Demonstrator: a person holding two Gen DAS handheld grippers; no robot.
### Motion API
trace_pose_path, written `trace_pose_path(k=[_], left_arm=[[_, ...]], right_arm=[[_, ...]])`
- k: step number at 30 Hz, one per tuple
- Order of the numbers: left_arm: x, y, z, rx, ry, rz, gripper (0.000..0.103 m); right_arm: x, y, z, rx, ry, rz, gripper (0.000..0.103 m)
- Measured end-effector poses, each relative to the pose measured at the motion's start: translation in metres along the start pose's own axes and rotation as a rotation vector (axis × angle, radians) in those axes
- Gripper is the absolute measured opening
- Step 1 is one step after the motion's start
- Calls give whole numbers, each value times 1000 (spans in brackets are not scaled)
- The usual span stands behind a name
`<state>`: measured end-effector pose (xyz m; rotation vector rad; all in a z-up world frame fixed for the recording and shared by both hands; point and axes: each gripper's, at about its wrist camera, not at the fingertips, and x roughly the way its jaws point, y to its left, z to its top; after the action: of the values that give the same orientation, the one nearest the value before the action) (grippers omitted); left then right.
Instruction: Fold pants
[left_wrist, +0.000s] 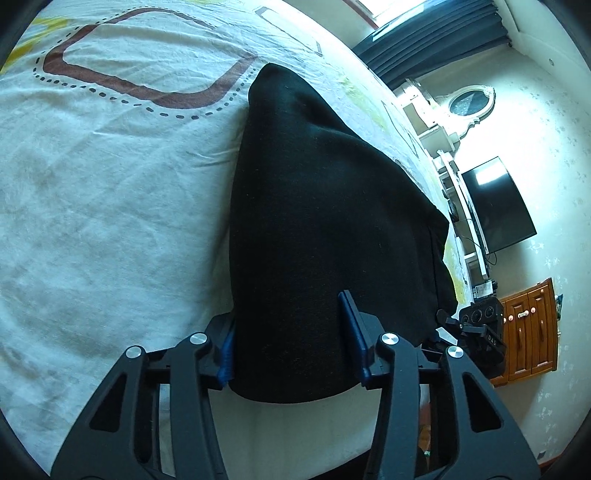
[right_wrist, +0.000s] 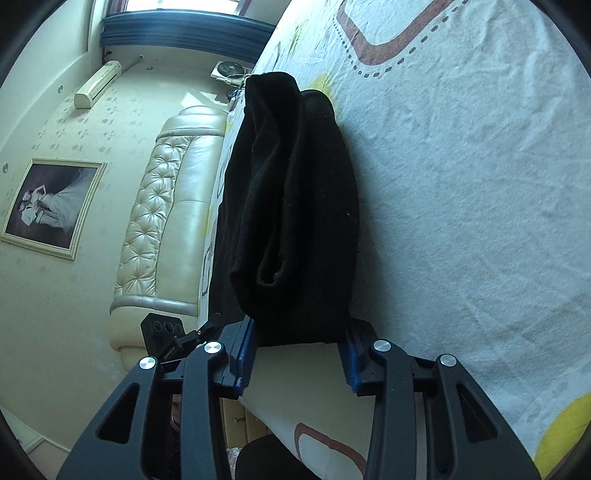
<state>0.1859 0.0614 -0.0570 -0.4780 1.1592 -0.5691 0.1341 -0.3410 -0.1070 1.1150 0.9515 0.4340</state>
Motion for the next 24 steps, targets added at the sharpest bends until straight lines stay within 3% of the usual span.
trace_pose_path(k=[10,24], left_arm=[[-4,-9,-3,11,7,61,43],[-7,-8,-8,-2,25,60,43]], right_arm=[[-5,-2,-2,4,1,5,37],[-11,-2,-14,12,19,-7,37]])
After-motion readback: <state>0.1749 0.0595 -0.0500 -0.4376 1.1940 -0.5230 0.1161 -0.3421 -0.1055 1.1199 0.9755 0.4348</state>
